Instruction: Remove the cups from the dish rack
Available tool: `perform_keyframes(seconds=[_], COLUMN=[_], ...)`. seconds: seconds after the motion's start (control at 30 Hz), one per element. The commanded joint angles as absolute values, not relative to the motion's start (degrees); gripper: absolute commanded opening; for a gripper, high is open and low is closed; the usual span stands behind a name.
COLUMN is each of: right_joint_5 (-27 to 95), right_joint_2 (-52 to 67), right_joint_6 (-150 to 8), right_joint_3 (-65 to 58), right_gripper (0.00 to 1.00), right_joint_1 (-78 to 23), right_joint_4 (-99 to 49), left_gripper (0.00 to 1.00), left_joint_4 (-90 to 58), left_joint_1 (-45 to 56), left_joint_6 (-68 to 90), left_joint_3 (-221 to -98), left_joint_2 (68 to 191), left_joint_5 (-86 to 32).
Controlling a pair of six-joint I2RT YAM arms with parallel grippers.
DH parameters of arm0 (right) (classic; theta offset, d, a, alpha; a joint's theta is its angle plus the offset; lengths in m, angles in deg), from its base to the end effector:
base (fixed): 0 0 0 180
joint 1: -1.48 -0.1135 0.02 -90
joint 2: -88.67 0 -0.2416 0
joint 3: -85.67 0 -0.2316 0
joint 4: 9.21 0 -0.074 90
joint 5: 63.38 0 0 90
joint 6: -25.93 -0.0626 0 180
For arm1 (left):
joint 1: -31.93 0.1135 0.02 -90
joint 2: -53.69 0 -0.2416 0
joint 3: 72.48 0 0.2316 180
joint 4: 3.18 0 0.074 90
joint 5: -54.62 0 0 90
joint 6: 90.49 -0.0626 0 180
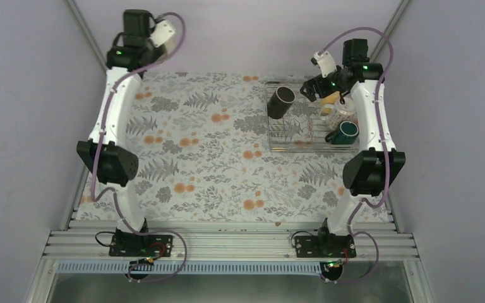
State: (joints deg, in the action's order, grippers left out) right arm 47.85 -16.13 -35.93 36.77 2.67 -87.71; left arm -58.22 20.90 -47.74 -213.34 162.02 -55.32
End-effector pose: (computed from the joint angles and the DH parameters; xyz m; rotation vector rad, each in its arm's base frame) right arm 0.3709 0.0150 0.3451 -0.7109 2.3040 0.2277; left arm 0.4104 -0.0582 0.4165 0.7696 1.8633 0.7503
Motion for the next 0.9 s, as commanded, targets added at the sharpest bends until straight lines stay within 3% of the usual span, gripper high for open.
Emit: perform_keyframes(seconds=[0.0, 0.17, 0.47, 0.87], right_joint_5=[47.8, 47.6, 46.9, 46.6], right_joint_2=[-19.1, -21.8, -23.5, -23.3], right_joint_6=[-37.9, -38.4, -39.8, -41.5], right_joint_3=[38.5, 39.2, 40.2, 37.5], right_gripper=[1.0, 1.0, 1.0, 1.0], right_joint_1=[1.5, 0.6, -2.8, -4.6], right_joint_4=[-84.7, -84.1, -84.2, -82.7], left_gripper=[0.02, 0.02, 0.02, 0.02], left_joint_4=[-77.4, -83.9, -95.9, -95.9], left_joint_1=[31.6, 37.6, 37.9, 38.7], left_joint_6=[-44.3, -47.2, -49.8, -49.5], left_joint_3=[-226.5, -226.5, -227.9, -229.3], left_joint_2=[167.8, 173.7, 185.7, 194.0], left_joint_5=[-43.4, -41.2, -43.2, -48.1])
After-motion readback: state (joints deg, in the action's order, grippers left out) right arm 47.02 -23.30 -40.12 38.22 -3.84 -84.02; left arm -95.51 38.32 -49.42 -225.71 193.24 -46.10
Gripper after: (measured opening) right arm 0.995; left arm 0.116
